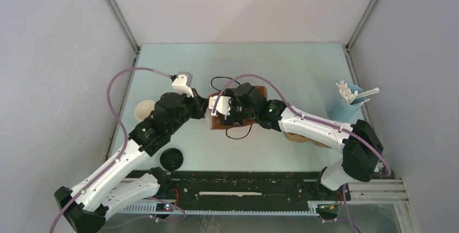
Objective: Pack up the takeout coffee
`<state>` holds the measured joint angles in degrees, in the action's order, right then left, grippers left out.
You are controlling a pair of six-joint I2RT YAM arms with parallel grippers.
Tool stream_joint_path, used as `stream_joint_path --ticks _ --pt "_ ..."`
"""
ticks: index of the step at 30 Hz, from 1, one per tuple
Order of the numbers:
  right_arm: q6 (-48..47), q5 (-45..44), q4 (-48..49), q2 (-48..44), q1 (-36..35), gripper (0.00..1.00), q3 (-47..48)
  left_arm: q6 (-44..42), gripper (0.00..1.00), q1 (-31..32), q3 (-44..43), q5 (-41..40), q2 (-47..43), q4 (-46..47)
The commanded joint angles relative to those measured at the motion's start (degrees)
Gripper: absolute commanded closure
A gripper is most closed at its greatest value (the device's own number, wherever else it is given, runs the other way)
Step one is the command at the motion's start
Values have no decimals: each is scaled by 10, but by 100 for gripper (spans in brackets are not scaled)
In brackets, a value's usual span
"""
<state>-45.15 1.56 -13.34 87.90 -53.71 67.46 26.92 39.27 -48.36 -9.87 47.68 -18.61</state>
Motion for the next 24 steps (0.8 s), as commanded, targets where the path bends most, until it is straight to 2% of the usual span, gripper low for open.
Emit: stream_joint_path --ticks 1,9,17,24 --pt "-14 -23 54 15 1 62 -6 -14 100 3 -31 7 3 -10" --pt "0 -31 73 34 8 61 -6 -15 100 4 -37 8 4 -15" --pt "14 25 45 32 11 59 -16 -15 100 4 -41 -8 2 -26" --pt "13 36 38 43 11 56 -18 -13 100 4 -61 -16 12 -38"
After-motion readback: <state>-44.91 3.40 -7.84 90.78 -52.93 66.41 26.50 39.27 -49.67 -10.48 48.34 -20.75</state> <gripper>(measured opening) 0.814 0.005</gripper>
